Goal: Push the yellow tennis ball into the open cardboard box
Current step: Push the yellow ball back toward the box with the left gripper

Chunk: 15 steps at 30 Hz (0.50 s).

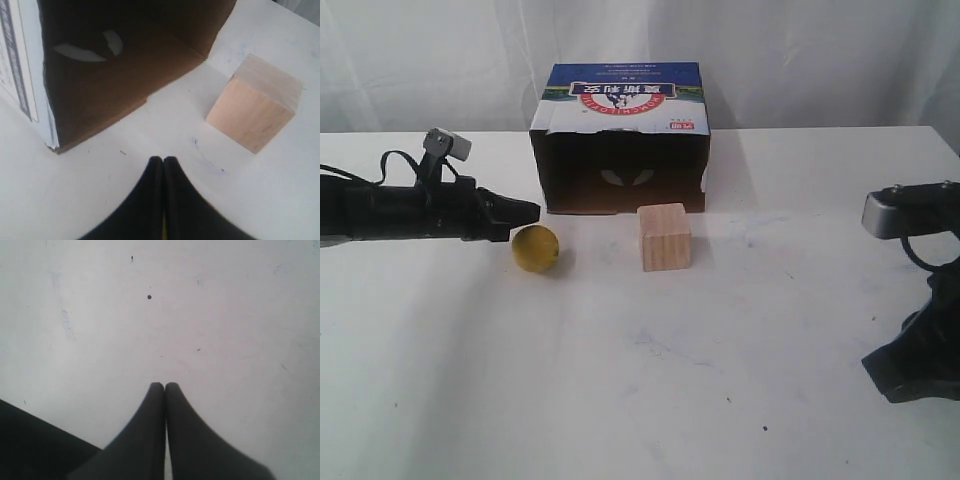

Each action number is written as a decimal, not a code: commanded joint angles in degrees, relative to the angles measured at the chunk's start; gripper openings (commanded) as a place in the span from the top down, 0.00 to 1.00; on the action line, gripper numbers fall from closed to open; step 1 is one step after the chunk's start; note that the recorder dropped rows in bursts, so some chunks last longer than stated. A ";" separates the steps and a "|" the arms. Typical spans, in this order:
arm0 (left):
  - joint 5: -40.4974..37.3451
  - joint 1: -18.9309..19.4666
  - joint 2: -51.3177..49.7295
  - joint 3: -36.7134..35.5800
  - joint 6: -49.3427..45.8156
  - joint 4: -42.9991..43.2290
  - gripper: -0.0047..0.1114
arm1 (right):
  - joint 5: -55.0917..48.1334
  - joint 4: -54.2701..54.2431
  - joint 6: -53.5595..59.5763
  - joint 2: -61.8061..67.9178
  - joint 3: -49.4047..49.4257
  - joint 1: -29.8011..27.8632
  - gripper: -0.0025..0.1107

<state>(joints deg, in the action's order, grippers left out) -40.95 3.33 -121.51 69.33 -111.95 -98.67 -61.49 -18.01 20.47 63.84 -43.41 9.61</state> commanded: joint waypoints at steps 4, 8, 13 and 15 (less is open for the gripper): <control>-1.32 -0.06 0.07 5.56 -0.47 -1.28 0.96 | 0.16 -0.38 -2.68 -0.39 0.21 -0.47 0.98; -3.14 0.08 0.50 7.51 2.49 -1.28 0.96 | 0.16 -0.38 -2.92 -0.39 0.21 -0.47 0.98; 0.72 1.57 2.51 5.45 6.66 -1.28 0.96 | 0.40 -0.38 -2.90 -0.39 0.21 -0.47 0.98; 0.67 2.44 2.51 3.99 6.81 -1.28 0.96 | 0.40 -0.38 -2.90 -0.39 0.21 -0.47 0.98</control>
<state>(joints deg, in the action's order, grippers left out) -40.66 4.61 -119.76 75.15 -106.31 -98.67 -61.32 -18.01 17.93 63.84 -43.41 9.61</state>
